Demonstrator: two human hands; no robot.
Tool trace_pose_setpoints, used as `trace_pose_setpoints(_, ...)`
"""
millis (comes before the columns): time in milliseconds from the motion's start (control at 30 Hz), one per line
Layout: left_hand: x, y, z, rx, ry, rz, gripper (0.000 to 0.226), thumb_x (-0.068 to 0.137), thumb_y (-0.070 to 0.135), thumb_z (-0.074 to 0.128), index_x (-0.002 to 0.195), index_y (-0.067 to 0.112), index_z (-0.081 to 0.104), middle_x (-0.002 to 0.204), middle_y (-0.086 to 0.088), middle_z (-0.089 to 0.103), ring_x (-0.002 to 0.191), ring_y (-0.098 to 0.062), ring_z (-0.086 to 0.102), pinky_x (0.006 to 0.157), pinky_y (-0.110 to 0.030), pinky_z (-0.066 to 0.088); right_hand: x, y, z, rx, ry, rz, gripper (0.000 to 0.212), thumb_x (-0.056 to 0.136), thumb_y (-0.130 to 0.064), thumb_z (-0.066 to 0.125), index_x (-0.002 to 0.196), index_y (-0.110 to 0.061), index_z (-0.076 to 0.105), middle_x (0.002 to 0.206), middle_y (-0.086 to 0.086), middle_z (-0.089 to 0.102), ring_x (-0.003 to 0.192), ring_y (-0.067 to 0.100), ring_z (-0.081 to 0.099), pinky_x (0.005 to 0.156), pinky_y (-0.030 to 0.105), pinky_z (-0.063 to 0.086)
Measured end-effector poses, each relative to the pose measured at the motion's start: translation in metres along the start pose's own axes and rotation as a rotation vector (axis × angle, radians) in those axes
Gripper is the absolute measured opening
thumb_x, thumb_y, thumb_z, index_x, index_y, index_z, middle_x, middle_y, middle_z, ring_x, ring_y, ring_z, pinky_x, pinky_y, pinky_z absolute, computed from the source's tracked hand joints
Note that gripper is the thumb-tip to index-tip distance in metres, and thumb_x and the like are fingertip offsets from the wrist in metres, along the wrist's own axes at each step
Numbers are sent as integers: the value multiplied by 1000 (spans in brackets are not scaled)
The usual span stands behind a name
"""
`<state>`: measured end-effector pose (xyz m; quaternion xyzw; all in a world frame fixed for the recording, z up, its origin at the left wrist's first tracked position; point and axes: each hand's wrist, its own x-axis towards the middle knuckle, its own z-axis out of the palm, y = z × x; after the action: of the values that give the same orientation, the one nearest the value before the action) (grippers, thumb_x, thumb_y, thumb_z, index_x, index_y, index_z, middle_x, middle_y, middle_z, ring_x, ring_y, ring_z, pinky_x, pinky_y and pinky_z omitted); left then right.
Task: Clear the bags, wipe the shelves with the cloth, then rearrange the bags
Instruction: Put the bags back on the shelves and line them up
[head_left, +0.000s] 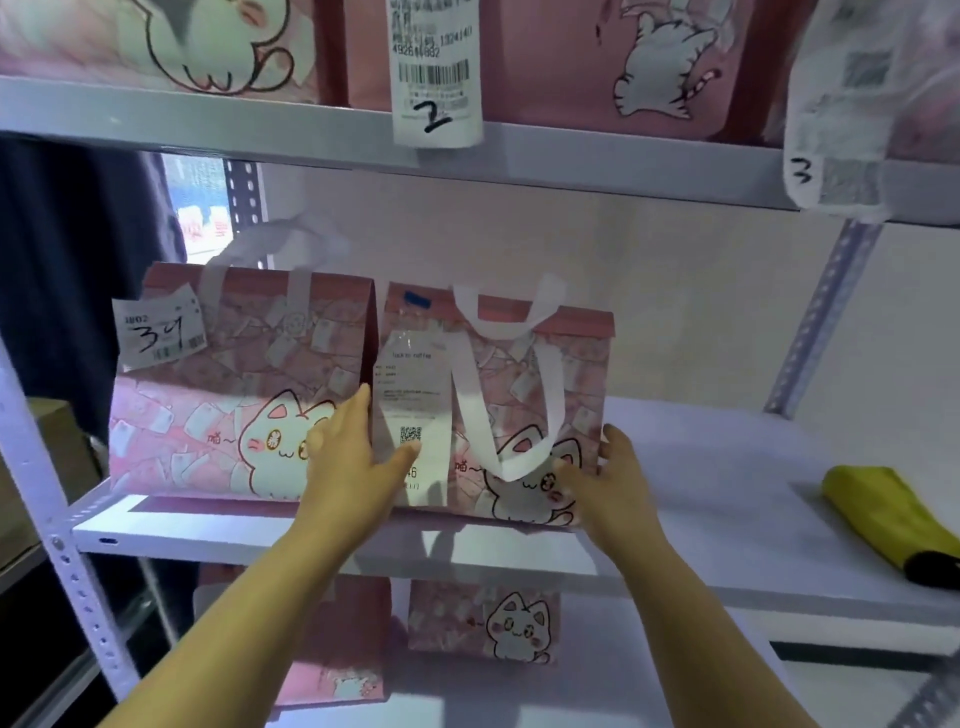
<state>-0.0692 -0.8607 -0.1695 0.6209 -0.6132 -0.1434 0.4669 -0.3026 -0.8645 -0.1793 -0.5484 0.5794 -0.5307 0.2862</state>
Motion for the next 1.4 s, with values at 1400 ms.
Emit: trace_pose_setpoints(1400, -56, 145, 167, -481, -293, 190, 35, 86, 24, 63, 102, 51, 48, 112, 28, 49, 91, 16, 54, 57, -4, 44, 6, 66, -232, -80, 569, -69, 31, 89, -19, 58, 120, -24, 54, 105, -23, 55, 95, -4, 52, 80, 19, 45)
